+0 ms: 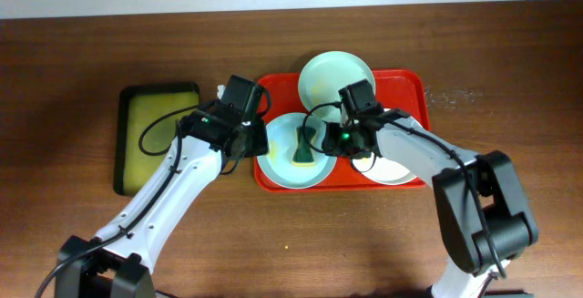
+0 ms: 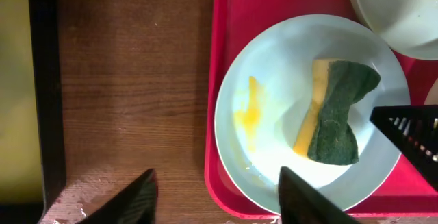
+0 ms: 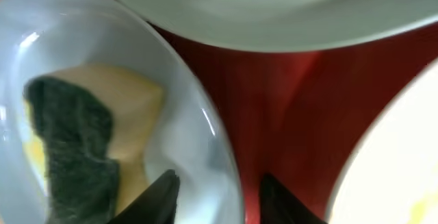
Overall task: Clean dirty plates on tray and stack at the side
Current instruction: 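Reach right gripper to the light blue plate rim and grip it, then hold plate with right gripper and scrub it with the left-held sponge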
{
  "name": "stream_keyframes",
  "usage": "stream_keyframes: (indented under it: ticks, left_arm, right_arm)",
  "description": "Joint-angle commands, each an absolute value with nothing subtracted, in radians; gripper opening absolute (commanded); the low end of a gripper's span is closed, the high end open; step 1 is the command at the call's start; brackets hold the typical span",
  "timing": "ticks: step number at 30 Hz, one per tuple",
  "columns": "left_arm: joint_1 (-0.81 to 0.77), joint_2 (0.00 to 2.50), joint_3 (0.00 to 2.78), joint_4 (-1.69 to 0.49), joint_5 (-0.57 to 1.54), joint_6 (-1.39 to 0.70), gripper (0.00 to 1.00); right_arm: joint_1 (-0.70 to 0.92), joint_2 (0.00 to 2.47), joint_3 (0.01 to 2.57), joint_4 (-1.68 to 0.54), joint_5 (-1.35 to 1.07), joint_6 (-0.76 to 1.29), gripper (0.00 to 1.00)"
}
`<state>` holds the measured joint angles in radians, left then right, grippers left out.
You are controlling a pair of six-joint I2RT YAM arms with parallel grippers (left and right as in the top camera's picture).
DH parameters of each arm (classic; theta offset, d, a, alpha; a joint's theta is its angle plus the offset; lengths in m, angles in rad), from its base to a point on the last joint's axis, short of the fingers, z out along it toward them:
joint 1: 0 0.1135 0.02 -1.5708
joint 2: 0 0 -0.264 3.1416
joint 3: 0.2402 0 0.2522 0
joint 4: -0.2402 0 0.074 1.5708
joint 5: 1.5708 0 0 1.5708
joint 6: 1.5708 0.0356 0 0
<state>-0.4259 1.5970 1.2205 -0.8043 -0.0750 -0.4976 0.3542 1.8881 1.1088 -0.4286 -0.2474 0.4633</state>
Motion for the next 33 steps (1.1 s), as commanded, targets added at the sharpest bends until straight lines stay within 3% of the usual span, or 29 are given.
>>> stream_keyframes:
  ticks: [1, 3, 5, 7, 11, 16, 24, 33]
  left_arm:
    - [-0.423, 1.601, 1.220, -0.805, -0.067, -0.497, 0.53]
    - [-0.423, 1.601, 1.219, -0.806, -0.063, -0.496, 0.58]
    - [-0.423, 1.601, 1.214, -0.801, -0.019, -0.496, 0.60]
    - [-0.423, 1.612, 1.210, -0.792, 0.035, -0.495, 0.60]
    - [-0.423, 1.686, 1.210, -0.747, 0.210, -0.386, 0.67]
    - [-0.423, 1.821, 1.211, -0.633, 0.438, -0.235, 0.63]
    - [-0.423, 1.879, 1.210, -0.534, 0.361, -0.185, 0.60]
    - [-0.432, 1.941, 1.211, -0.463, 0.430, -0.162, 0.54]
  right_arm:
    - [0.358, 1.914, 1.102, -0.426, -0.229, 0.434, 0.34]
    - [0.358, 1.914, 1.102, -0.422, -0.232, 0.418, 0.30]
    - [0.358, 1.914, 1.102, -0.422, -0.236, 0.419, 0.08]
    - [0.358, 1.914, 1.102, -0.422, -0.252, 0.418, 0.04]
    - [0.358, 1.914, 1.102, -0.423, -0.262, 0.419, 0.04]
    - [0.358, 1.914, 1.102, -0.429, -0.310, 0.390, 0.04]
    - [0.358, 1.914, 1.102, -0.426, -0.363, 0.340, 0.04]
    - [0.358, 1.914, 1.102, -0.422, -0.363, 0.340, 0.04]
